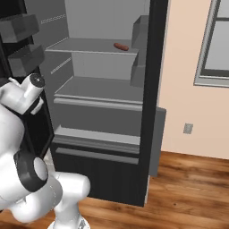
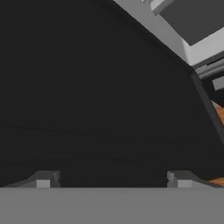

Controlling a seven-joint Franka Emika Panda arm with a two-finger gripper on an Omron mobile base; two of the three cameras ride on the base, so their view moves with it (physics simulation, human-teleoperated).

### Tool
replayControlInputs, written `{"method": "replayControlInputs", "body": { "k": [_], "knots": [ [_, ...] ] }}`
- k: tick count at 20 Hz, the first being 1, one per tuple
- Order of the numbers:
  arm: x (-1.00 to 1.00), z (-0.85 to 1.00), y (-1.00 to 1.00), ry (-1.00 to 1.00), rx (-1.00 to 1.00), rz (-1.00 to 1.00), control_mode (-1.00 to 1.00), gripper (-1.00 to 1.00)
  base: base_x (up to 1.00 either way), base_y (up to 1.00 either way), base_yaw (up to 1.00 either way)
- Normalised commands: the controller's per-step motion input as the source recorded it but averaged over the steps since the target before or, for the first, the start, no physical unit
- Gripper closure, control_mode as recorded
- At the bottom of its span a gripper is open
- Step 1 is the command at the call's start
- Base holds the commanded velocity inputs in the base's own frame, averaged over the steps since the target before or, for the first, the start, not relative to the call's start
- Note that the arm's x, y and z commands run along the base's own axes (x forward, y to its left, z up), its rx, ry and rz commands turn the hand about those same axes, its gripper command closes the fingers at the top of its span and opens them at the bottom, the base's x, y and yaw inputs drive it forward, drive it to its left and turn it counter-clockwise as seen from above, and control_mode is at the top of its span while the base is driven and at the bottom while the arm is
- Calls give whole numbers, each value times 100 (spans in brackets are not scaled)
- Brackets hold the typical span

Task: Move the hot dog bun to the plate on the dining table and place the condiment next to that plate. Then navigate to the fridge and take the sausage and place it on the plate as well.

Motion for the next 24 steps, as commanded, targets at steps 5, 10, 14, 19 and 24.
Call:
{"method": "replayControlInputs", "body": {
  "k": [5,10,14,19,24],
  "knots": [
    [-12,-2,50,-2,-14,2,-100,-100,0,0,0],
    [-49,-2,3,-21,-25,0,-100,-100,0,0,0],
    [-93,18,-33,-27,-16,-3,-100,-100,0,0,0],
    [-79,34,-64,-19,-14,-3,-100,-100,0,0,0],
    [-61,44,-82,-8,-6,-3,-100,-100,0,0,0]
  ]
}}
